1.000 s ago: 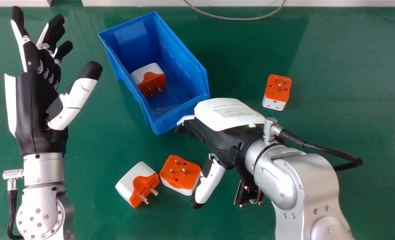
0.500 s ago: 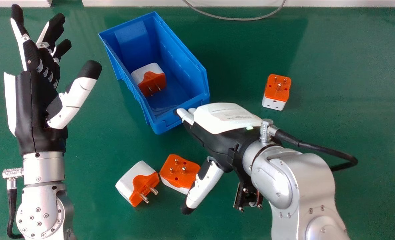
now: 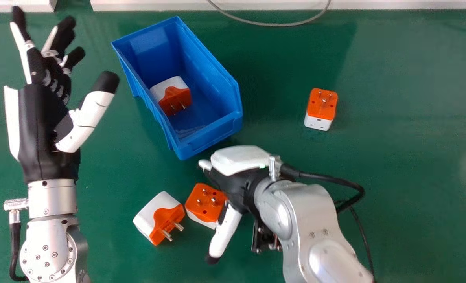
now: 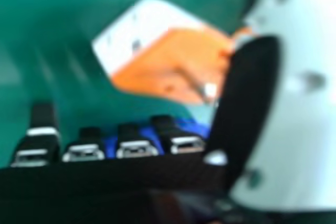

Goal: Pick all objects and put in blue box

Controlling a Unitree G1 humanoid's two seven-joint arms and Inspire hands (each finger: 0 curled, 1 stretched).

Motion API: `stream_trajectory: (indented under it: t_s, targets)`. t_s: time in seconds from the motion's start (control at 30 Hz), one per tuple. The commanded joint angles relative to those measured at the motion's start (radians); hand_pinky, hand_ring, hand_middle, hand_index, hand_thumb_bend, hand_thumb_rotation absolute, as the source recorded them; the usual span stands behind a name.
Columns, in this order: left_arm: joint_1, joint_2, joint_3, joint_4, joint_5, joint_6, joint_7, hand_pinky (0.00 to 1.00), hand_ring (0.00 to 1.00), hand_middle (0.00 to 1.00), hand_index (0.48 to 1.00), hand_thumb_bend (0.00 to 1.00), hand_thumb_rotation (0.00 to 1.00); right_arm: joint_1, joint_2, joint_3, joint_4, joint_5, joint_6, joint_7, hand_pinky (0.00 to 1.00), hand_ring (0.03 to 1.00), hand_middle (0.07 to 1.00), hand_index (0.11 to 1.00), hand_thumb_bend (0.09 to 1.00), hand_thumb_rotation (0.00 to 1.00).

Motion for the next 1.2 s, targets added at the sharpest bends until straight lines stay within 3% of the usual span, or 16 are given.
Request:
stream_trajectory:
  t_s: [0.0,0.07,0.13,0.23,0.33,0.4,0.6,0.67,0.8,0.9,1.03,1.17]
  targets:
    - [0.001,0.009,0.004,-0.021,0.003,-0.013,0.005,0.88,0.92,0.91,0.897,0.83,0.50,0.033,0.018,0.029,0.057,0.050,0.001,0.005,0.64,0.975,1.000,0.848,0.894,0.18]
    - [0.004,0.008,0.004,-0.025,0.000,-0.010,0.006,0.88,0.92,0.91,0.897,0.84,0.50,0.042,0.015,0.042,0.063,0.042,-0.005,-0.061,0.60,0.927,0.972,0.804,0.855,0.13]
    - [0.006,0.008,0.004,-0.027,-0.003,-0.007,0.005,0.88,0.92,0.91,0.898,0.85,0.51,0.055,0.010,0.053,0.061,0.035,-0.015,-0.134,0.52,0.778,0.870,0.739,0.746,0.04]
    - [0.008,0.007,0.003,-0.027,-0.004,-0.008,0.003,0.88,0.92,0.91,0.899,0.85,0.51,0.081,0.011,0.044,0.053,0.069,-0.045,-0.268,0.40,0.571,0.703,0.693,0.698,0.01]
    - [0.008,0.010,0.003,-0.025,0.004,-0.010,0.004,0.88,0.92,0.91,0.899,0.85,0.51,0.116,0.023,0.009,0.034,0.149,-0.078,-0.407,0.40,0.571,0.703,0.693,0.698,0.01]
    - [0.008,0.010,0.003,-0.025,0.007,-0.009,0.007,0.89,0.93,0.91,0.901,0.85,0.51,0.124,0.017,0.007,0.018,0.176,-0.088,-0.436,0.37,0.497,0.628,0.650,0.628,0.00]
    - [0.009,0.008,0.005,-0.027,0.012,-0.009,0.015,0.89,0.93,0.91,0.901,0.85,0.51,0.125,-0.001,0.017,0.003,0.215,-0.105,-0.485,0.35,0.471,0.602,0.634,0.603,0.00]
    - [0.010,0.007,0.003,-0.027,0.000,-0.008,0.007,0.89,0.92,0.91,0.902,0.85,0.52,0.131,-0.004,0.015,-0.002,0.230,-0.115,-0.504,0.34,0.435,0.566,0.610,0.567,0.00]
    - [0.009,0.007,0.003,-0.025,-0.001,-0.013,0.006,0.89,0.92,0.91,0.902,0.84,0.51,0.135,-0.009,0.015,-0.012,0.245,-0.121,-0.519,0.32,0.392,0.522,0.581,0.524,0.00]
    - [0.011,0.007,0.002,-0.032,-0.003,-0.003,0.007,0.89,0.92,0.91,0.902,0.84,0.51,0.138,-0.014,0.017,-0.022,0.248,-0.125,-0.530,0.31,0.384,0.514,0.576,0.517,0.00]
    - [0.006,0.009,0.003,-0.023,0.006,-0.013,0.011,0.89,0.92,0.91,0.903,0.84,0.51,0.142,-0.021,0.019,-0.056,0.241,-0.124,-0.539,0.30,0.377,0.508,0.571,0.510,0.00]
    - [0.002,0.011,0.003,-0.017,-0.002,-0.014,0.003,0.89,0.92,0.91,0.903,0.84,0.51,0.154,-0.031,0.010,-0.120,0.242,-0.120,-0.532,0.30,0.375,0.507,0.564,0.507,0.00]
